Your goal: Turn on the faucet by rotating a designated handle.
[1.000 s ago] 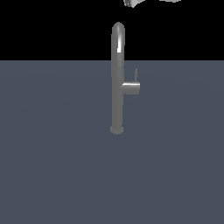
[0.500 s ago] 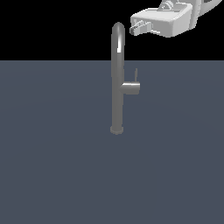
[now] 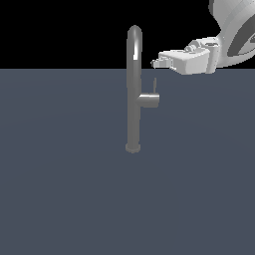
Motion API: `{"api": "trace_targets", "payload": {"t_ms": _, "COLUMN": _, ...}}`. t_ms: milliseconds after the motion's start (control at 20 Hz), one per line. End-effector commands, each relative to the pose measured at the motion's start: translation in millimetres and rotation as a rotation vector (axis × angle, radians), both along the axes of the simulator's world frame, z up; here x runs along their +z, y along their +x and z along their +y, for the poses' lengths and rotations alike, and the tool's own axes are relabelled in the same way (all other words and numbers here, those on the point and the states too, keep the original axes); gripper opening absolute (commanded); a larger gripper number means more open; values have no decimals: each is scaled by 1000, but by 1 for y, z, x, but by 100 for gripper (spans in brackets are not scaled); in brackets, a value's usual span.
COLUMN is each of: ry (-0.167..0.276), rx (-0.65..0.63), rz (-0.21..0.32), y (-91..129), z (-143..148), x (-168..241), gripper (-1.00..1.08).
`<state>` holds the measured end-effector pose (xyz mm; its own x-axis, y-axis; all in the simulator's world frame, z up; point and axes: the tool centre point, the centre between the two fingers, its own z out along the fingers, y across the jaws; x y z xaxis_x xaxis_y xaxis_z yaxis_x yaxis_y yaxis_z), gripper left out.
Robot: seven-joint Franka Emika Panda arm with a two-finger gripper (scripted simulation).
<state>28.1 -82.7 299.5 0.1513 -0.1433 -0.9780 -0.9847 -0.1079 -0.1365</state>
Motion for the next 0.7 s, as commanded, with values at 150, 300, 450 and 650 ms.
{"api": "trace_targets", "payload": {"t_ms": 150, "ry": 89, "rx": -91, "rz": 80, "y": 6, "z": -3, "x": -28, "gripper": -100}}
{"api": "trace_targets", "payload": {"t_ms": 300, "ry": 122, "rx": -124, "rz": 110, "y": 8, "z": -3, "x": -40, "gripper": -100}}
{"api": "trace_targets", "payload": {"t_ms": 450, "ry": 144, "rx": -146, "rz": 129, "y": 8, "z": -2, "x": -47, "gripper": -100}}
{"api": "trace_targets", "payload": {"t_ms": 650, "ry": 156, "rx": -158, "rz": 140, "y": 8, "z": -2, "x": -51, "gripper": -100}}
